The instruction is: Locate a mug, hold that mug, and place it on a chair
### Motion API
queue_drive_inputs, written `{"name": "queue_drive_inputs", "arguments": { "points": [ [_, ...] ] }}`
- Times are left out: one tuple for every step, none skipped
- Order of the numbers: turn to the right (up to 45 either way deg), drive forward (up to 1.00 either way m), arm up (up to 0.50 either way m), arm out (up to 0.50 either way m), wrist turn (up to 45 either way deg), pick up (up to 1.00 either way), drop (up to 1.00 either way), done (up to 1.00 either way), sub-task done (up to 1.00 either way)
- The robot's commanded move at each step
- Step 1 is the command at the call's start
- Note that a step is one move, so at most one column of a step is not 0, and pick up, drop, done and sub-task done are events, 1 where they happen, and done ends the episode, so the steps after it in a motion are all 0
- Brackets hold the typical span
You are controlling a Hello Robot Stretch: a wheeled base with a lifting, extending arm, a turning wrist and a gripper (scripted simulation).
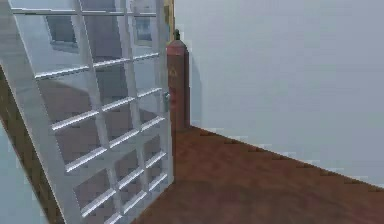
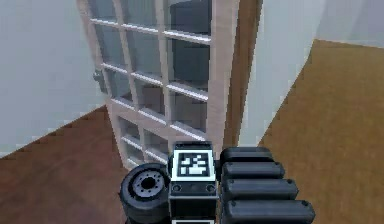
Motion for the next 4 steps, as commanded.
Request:
{"name": "queue_drive_inputs", "arguments": {
  "points": [
    [15.0,0.00,0.00,0.00,0.0,0.00,0.00,0.00,0.00],
    [0.0,1.00,0.00,0.00,0.0,0.00,0.00,0.00,0.00],
    [3.0,0.00,0.00,0.00,0.0,0.00,0.00,0.00,0.00],
    [0.0,0.55,0.00,0.00,0.0,0.00,0.00,0.00,0.00]
  ]
}}
